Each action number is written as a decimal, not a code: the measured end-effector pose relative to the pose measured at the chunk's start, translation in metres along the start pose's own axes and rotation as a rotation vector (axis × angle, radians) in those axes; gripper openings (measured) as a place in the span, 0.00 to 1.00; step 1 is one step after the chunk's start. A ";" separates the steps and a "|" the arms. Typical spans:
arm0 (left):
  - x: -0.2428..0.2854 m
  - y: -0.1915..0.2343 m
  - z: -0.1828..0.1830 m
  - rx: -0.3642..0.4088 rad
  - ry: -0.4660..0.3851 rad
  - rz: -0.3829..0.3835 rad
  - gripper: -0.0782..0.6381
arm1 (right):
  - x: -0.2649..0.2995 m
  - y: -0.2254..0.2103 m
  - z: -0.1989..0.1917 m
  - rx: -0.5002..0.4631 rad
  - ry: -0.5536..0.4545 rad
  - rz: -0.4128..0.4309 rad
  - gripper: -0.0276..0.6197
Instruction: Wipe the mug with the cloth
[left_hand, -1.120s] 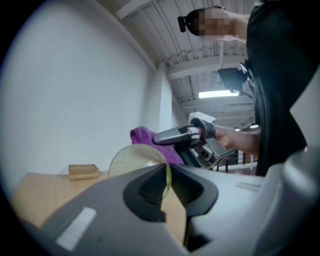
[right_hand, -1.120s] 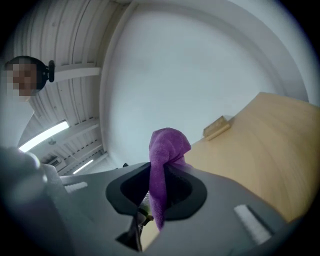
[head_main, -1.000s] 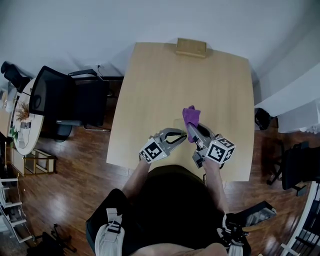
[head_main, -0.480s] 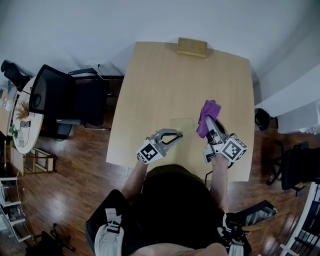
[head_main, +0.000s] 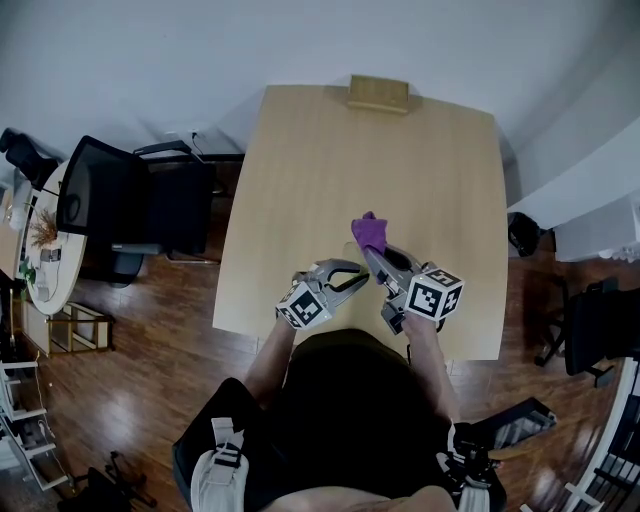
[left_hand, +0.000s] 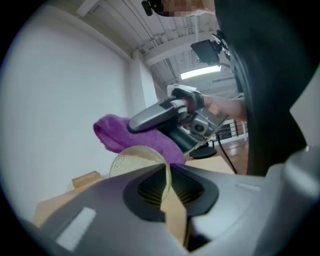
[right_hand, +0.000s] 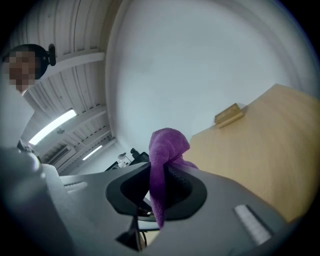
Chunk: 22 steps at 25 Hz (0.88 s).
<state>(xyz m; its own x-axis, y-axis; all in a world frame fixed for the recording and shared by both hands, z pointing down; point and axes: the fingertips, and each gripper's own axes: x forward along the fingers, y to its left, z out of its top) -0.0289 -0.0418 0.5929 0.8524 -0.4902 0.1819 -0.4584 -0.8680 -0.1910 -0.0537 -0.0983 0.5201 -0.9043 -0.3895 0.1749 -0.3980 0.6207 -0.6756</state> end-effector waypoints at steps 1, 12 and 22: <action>0.001 0.000 -0.001 -0.008 -0.001 0.001 0.18 | 0.005 0.012 -0.004 -0.008 0.021 0.040 0.14; -0.008 -0.007 0.000 0.073 0.015 -0.006 0.17 | -0.062 -0.062 0.055 0.072 -0.214 -0.187 0.14; 0.002 -0.025 -0.023 0.217 0.166 -0.104 0.19 | 0.004 0.003 -0.018 0.007 0.067 0.046 0.14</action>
<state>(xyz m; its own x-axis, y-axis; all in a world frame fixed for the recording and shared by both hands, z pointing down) -0.0214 -0.0227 0.6203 0.8310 -0.4214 0.3632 -0.2909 -0.8856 -0.3620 -0.0614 -0.0856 0.5313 -0.9300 -0.3139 0.1910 -0.3548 0.6319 -0.6891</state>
